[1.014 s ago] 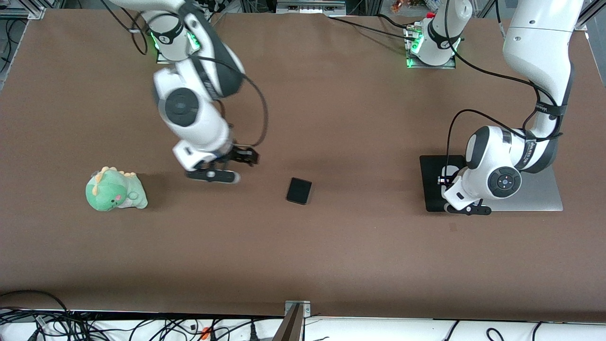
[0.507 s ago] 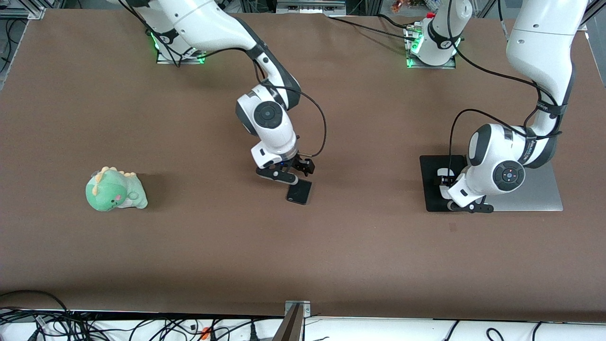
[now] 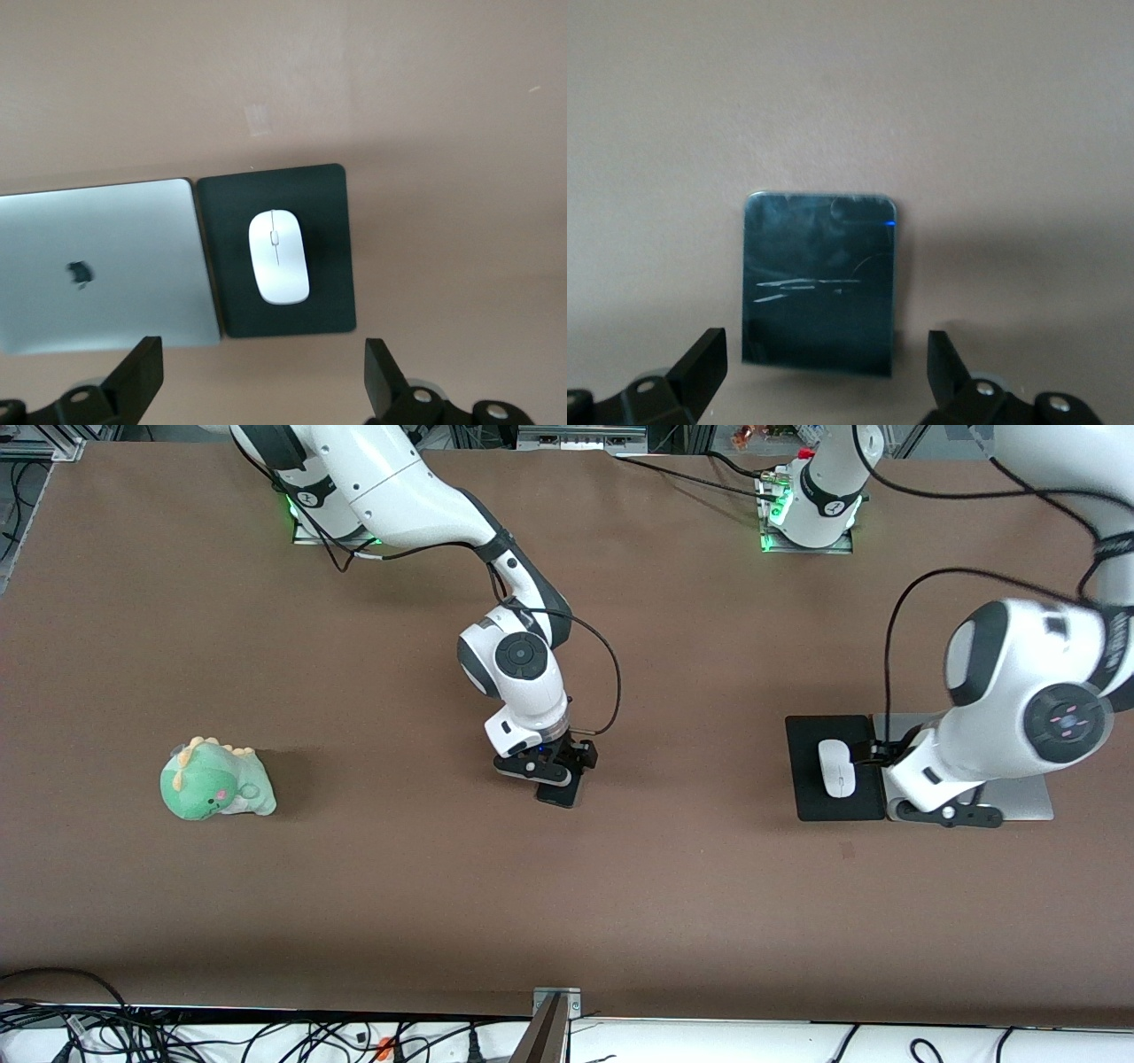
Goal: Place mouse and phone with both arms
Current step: 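Open the left gripper off the mouse while the right gripper grasps the phone, then lift the phone with the right gripper while the left gripper withdraws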
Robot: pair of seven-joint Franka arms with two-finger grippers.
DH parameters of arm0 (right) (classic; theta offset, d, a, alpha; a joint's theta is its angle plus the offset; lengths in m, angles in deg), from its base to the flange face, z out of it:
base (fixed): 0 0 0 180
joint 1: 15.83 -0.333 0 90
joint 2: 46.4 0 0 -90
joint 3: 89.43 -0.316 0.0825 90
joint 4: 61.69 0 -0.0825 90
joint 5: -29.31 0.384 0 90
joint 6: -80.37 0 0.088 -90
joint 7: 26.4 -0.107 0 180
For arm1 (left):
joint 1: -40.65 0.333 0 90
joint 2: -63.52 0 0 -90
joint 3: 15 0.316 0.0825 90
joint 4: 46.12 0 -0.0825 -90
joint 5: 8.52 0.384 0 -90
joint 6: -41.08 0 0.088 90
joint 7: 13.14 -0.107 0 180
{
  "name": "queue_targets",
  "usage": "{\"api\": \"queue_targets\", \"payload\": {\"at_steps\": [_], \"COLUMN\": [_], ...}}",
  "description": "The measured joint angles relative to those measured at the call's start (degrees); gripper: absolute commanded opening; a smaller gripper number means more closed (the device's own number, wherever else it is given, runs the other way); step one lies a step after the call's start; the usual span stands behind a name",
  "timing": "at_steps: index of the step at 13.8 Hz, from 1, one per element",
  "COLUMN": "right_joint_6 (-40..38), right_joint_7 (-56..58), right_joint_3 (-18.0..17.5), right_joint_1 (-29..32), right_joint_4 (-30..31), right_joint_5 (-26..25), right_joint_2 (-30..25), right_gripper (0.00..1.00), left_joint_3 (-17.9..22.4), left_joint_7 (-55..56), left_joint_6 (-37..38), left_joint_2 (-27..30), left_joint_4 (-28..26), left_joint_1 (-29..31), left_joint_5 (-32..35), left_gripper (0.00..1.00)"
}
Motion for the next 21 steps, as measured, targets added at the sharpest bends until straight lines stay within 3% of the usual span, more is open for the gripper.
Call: {"api": "queue_targets", "payload": {"at_steps": [4,6,9,12,17,21], "right_joint_6": [0.1,0.1,0.2,-0.7,-7.5,-17.8], "right_joint_7": [0.0,0.0,0.2,1.3,8.8,24.8], "right_joint_3": [0.1,0.2,0.3,0.4,0.5,0.6], "right_joint_1": [0.0,0.0,0.0,0.3,4.2,10.6], "right_joint_4": [-4.1,-4.7,-4.9,-5.5,-6.6,-6.6], "right_joint_5": [-1.5,-2.1,-2.2,-2.2,-2.2,-0.9], "right_joint_2": [4.0,5.0,5.1,4.4,2.8,-1.7], "right_gripper": [1.0,0.95,0.59,0.37,0.35,0.35], "left_joint_3": [0.7,3.0,5.8,4.0,2.6,2.6], "left_joint_7": [0.0,-0.1,0.0,-0.2,-0.2,-0.2], "left_joint_6": [9.1,9.3,6.0,3.7,2.8,3.2], "left_joint_2": [1.7,5.3,13.5,22.0,24.8,24.8], "left_joint_4": [13.4,14.1,5.7,-5.8,-9.9,-10.0], "left_joint_1": [0.2,-1.6,-2.9,1.2,1.7,1.7], "left_joint_5": [0.0,0.0,-0.9,-3.7,-3.7,-3.7], "left_gripper": [1.0,1.0,1.0,1.0,1.0,1.0]}}
